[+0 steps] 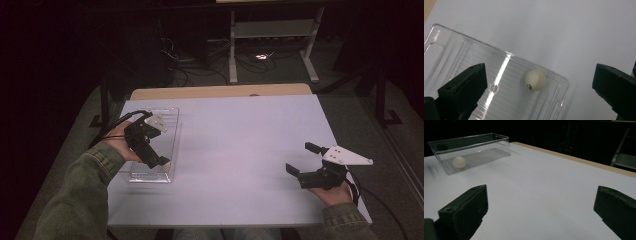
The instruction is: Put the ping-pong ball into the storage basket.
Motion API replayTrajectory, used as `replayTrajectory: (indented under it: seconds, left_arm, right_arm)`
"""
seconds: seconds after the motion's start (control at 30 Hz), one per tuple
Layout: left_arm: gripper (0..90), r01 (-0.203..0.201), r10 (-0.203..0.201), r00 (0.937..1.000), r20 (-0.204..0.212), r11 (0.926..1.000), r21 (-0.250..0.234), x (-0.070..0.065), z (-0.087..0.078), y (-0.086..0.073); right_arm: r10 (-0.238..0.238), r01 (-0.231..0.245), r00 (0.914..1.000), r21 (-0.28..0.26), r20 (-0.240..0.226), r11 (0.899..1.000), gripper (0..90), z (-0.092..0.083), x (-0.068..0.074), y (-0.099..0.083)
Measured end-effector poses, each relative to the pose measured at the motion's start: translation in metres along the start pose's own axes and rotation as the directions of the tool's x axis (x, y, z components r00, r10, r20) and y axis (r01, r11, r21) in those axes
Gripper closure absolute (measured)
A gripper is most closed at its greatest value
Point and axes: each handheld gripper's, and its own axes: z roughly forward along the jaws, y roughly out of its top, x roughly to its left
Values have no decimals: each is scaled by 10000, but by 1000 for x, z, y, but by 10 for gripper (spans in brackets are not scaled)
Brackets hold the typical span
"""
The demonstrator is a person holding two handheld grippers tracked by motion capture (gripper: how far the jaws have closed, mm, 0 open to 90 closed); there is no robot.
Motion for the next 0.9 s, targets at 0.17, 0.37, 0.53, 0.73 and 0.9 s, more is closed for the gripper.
replayTrajectory:
  seconds: [0.17,0.37,0.53,0.73,0.9]
  left_arm:
    - [0,190,-194,9997,-114,9992,-339,0,-2,-4]
    - [0,414,-431,9988,-216,9965,-730,1,-5,-11]
    - [0,623,-651,9976,-245,9927,-1029,1,-6,-16]
    - [0,831,-882,9956,-325,9875,-1341,2,-8,-23]
    - [0,936,-1006,9943,-346,9818,-1651,0,-11,-28]
  right_arm:
    - [3,-3,10000,0,-5,10000,0,0,0,0]
    - [-2,2,10000,-5,-7,10000,0,0,0,0]
    - [-5,5,10000,-2,-7,10000,0,0,0,0]
    - [6,-6,10000,25,-1,10000,0,0,0,0]
    - [12,-12,10000,36,5,10000,0,-1,0,0]
